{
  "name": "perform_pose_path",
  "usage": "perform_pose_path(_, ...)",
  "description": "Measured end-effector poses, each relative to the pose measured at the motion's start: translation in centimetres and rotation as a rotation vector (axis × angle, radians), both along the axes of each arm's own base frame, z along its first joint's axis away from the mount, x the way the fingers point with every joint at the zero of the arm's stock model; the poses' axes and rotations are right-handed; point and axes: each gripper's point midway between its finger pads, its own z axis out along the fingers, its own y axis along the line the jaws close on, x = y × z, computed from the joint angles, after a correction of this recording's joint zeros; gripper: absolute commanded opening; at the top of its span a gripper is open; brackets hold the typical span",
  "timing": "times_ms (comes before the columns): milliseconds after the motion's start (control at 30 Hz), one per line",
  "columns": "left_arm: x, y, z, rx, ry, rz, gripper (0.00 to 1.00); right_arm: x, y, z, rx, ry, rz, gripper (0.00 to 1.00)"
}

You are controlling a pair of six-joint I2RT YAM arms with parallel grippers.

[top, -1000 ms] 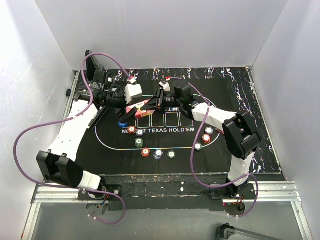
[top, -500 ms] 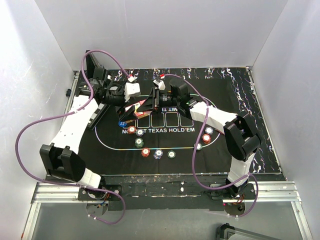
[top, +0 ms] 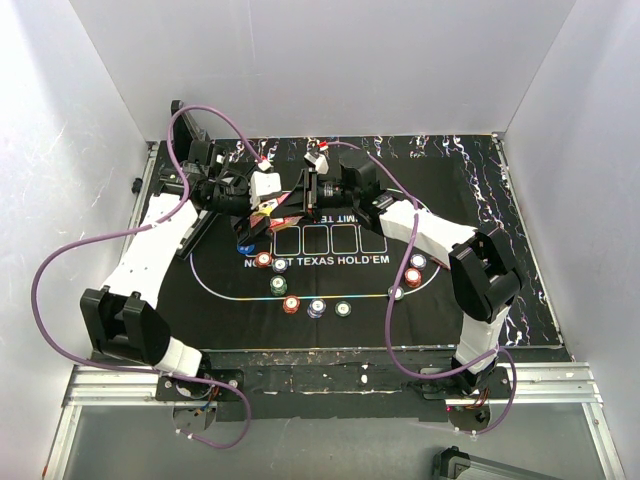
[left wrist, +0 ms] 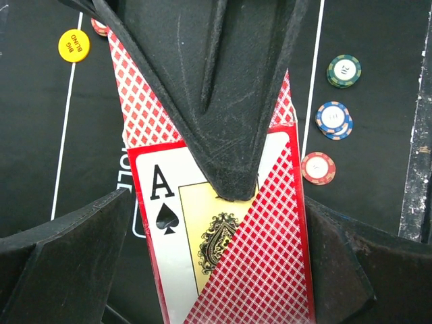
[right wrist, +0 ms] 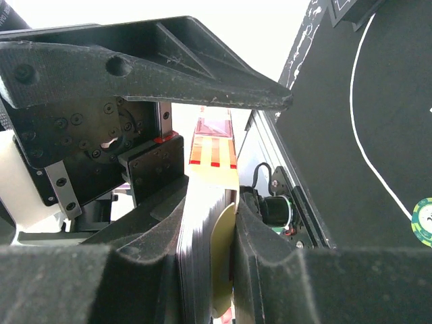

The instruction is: Distribute texas hold em gaming equipment

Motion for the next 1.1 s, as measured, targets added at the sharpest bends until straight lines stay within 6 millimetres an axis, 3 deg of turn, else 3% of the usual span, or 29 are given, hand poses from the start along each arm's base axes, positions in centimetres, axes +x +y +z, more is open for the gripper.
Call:
perform_pose_path(600,0.0,0.2,0.4,0.001,-0.049,-0.001,0.98,0.0,0.2,-0.3,-0.004,0.035,-0.004,0.16)
perform_pose_path(733,-0.4,0.2,0.3,0.006,-0.035,-0.009,0.87,-0.1,0.3,-0.3,-0.005,0.034,0.000,0.17)
perform_pose_path(933,-1.0,0.2,0.7,0.015,0.011,-0.036,0.48,-0.1,0.3,-0.2,-0.003,0.033,-0.001,0.27)
perform_pose_path(1100,-0.9,0.2,0.5,0.018,0.030,-0.050,0.35,-0.1,0.3,-0.3,-0.007,0.038,-0.004,0.34)
